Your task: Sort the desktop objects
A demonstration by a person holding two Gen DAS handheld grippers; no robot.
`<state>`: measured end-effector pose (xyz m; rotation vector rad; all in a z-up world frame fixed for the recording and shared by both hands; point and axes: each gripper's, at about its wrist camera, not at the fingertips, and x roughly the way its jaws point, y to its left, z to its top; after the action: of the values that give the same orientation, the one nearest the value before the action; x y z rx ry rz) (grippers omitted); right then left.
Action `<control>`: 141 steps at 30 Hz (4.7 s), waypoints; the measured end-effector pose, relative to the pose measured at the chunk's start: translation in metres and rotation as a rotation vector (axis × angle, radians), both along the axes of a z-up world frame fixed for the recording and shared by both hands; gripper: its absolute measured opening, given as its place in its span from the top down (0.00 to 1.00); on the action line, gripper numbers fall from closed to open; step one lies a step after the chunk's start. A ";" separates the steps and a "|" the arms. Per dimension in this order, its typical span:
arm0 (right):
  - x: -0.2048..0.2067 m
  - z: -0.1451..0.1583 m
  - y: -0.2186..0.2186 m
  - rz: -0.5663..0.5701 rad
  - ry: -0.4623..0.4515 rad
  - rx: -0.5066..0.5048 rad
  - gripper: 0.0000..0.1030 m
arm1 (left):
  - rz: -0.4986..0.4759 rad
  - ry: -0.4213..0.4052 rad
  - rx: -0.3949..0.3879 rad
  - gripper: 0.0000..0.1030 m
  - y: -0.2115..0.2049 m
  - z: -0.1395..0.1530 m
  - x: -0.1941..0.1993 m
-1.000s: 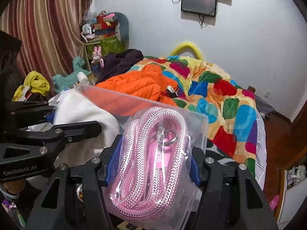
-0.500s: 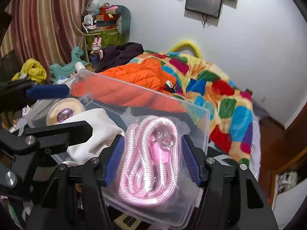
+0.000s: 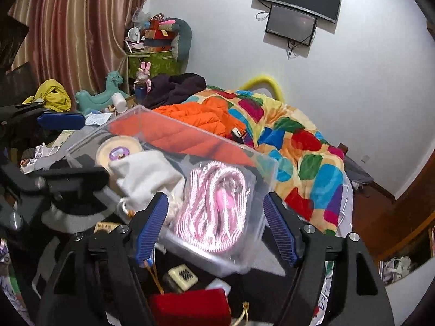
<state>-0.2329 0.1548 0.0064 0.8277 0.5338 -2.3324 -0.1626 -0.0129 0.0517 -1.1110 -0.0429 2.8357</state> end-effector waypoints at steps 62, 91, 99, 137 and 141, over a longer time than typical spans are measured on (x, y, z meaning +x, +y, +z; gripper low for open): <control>0.062 -0.061 0.073 -0.042 -0.164 -0.070 0.67 | -0.069 -0.158 0.028 0.55 0.027 -0.083 0.040; 0.041 -0.004 0.057 0.000 -0.100 -0.163 0.66 | 0.051 -0.026 0.093 0.60 -0.022 -0.035 0.079; 0.017 0.019 0.047 0.010 -0.075 -0.212 0.66 | 0.044 0.038 0.122 0.60 -0.036 -0.005 0.075; -0.032 -0.032 -0.029 0.072 -0.171 -0.078 0.64 | -0.113 -0.147 0.247 0.60 -0.012 -0.025 -0.058; -0.033 -0.035 -0.030 0.054 -0.181 -0.066 0.62 | -0.147 -0.159 0.255 0.60 -0.009 -0.024 -0.056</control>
<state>-0.2662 0.1251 -0.0288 0.9691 0.3946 -2.1871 -0.2189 -0.0222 0.0282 -1.2224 -0.3119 2.5219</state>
